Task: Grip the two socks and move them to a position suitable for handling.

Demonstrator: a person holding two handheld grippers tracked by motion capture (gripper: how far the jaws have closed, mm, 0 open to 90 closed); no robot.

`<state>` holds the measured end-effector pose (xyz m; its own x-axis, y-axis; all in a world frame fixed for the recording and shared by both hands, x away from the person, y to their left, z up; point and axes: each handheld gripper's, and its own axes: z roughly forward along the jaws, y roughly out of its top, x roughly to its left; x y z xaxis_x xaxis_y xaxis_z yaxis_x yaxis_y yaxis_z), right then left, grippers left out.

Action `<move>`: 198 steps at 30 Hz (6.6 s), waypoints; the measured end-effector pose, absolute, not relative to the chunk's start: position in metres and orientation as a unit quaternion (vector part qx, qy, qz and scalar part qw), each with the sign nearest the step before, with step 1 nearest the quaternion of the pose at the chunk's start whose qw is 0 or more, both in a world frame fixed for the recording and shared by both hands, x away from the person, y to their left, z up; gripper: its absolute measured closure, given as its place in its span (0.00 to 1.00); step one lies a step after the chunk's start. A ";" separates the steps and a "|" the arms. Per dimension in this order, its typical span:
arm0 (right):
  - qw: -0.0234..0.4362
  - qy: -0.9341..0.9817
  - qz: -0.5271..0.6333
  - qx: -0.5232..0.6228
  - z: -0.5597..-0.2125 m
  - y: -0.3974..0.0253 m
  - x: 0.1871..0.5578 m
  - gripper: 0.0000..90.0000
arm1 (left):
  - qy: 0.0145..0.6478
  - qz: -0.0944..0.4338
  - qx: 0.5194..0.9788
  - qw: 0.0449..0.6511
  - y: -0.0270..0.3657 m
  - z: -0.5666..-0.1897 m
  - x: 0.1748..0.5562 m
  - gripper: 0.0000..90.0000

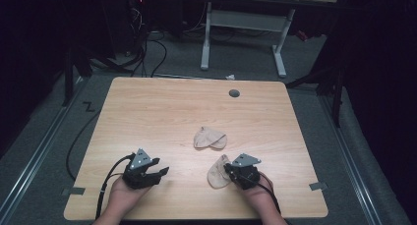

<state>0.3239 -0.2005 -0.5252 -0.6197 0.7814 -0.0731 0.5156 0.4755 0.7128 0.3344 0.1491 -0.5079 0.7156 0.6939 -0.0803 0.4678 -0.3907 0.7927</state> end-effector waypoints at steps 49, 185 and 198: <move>0.191 0.846 0.391 0.309 -0.506 -0.162 0.284 0.76 | 0.229 0.077 0.887 0.394 0.062 -0.520 0.286 0.78; 0.210 0.850 0.292 0.385 -0.511 -0.104 0.405 0.95 | 0.355 0.128 0.819 0.432 0.157 -0.499 0.313 0.69; 0.233 0.791 0.374 0.423 -0.489 -0.161 0.385 0.95 | 0.351 0.127 0.823 0.429 0.152 -0.500 0.316 0.69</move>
<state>0.3852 -0.1608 -0.4887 -0.5330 0.8445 -0.0525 0.4950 0.3615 0.7901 0.3159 0.1521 -0.4996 0.7212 0.6865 -0.0920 0.4683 -0.3855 0.7950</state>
